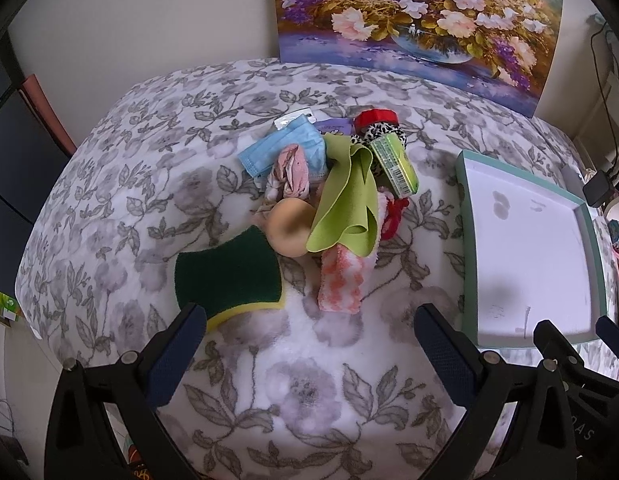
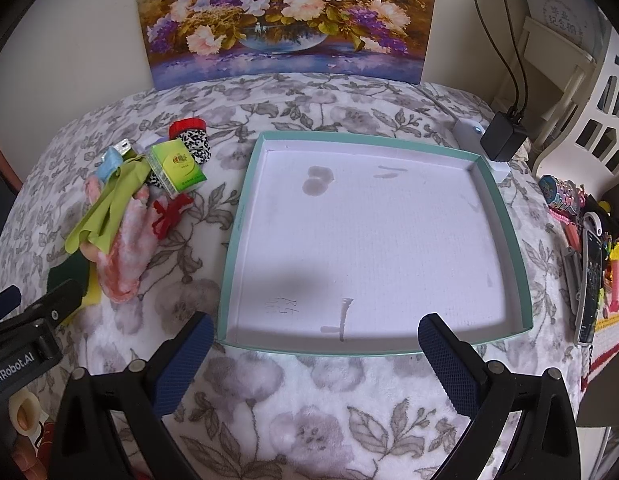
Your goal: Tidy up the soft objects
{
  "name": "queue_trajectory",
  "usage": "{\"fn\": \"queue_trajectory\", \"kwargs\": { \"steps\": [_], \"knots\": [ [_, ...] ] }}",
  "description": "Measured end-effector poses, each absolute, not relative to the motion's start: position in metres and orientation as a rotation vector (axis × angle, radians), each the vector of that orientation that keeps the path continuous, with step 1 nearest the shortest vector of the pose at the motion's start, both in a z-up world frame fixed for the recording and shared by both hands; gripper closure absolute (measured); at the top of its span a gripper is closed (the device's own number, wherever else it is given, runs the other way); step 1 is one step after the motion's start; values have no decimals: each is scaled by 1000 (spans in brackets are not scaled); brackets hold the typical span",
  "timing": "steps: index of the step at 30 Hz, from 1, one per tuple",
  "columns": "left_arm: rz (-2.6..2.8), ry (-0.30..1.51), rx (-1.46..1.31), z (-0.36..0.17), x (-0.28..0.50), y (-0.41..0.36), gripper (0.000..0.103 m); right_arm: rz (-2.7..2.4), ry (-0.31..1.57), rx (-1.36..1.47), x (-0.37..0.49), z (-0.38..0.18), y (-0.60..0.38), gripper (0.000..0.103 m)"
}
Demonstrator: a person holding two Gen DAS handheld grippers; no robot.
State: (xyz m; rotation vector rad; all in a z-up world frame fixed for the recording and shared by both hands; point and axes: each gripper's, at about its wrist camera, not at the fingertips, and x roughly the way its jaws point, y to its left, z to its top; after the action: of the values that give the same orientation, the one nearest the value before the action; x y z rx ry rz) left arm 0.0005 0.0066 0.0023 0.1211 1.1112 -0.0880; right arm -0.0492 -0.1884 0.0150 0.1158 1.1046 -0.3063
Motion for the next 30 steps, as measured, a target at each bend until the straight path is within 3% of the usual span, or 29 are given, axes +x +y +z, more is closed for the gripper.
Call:
{"fn": "queue_trajectory", "kwargs": {
  "steps": [30],
  "knots": [
    [-96, 1108, 118, 4, 1, 6, 0, -307, 1106, 117, -49, 15, -189, 0]
  ]
}}
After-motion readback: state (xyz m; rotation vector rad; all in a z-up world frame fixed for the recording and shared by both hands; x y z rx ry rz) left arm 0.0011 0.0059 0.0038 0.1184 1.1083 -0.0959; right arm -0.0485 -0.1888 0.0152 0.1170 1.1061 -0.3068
